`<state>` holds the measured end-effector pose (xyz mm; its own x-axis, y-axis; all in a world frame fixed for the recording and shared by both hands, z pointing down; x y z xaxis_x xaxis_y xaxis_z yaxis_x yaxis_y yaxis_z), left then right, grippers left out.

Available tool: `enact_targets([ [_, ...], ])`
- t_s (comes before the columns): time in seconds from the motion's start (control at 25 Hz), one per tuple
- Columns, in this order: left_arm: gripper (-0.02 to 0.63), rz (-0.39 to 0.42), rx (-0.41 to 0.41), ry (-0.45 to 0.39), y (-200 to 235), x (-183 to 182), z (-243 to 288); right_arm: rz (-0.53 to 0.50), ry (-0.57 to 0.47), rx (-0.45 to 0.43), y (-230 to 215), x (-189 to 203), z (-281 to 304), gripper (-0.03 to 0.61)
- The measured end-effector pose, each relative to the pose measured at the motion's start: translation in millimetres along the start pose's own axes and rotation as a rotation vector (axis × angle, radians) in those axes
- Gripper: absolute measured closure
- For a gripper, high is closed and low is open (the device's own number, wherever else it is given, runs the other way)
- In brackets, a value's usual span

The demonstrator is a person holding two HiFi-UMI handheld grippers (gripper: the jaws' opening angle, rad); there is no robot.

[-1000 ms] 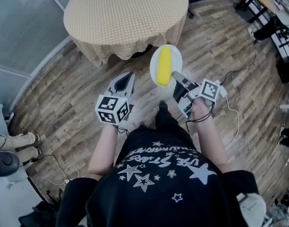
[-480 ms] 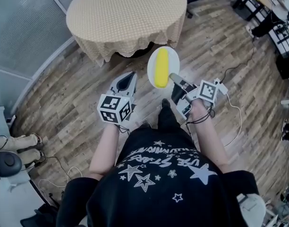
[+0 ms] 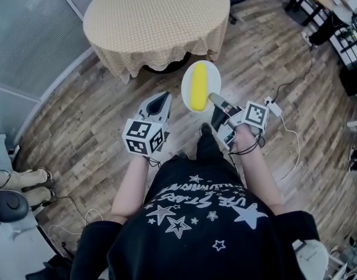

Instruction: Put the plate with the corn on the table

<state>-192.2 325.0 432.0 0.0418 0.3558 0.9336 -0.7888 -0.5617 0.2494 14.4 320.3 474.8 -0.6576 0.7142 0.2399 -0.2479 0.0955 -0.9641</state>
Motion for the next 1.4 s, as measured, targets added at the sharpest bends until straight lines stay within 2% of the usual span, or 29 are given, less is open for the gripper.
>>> enact_targets([
  [0.16,0.606,-0.01,0.006,0.002,4,-2,-8,0.002,-0.012,0.002,7,2,4,0.528],
  [0.36,0.606,-0.044,0.007,0.033,22,-26,41,0.022,-0.002,0.015,11,-48,31,0.528],
  [0.64,0.606,-0.02,0.001,0.017,18,-16,30,0.024,-0.007,-0.009,2,-33,27,0.528],
  [1.12,0.606,0.015,-0.053,-0.004,21,-10,30,0.026,-0.012,-0.071,-11,-49,36,0.528],
  [1.4,0.606,0.034,-0.084,-0.023,23,5,36,0.004,0.006,-0.109,-29,-55,43,0.528],
])
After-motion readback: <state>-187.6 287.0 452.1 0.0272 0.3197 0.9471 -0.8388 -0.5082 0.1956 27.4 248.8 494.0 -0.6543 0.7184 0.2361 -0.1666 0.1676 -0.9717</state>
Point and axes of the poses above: the fingertips, and each gripper's own axes: z forward along the fingers, y to its left, x out of its underside, the point moved 5 cm from there along -z, backward along the fingers, and after that the axes turned 3 degrees about -z, right-handed, at the moved point
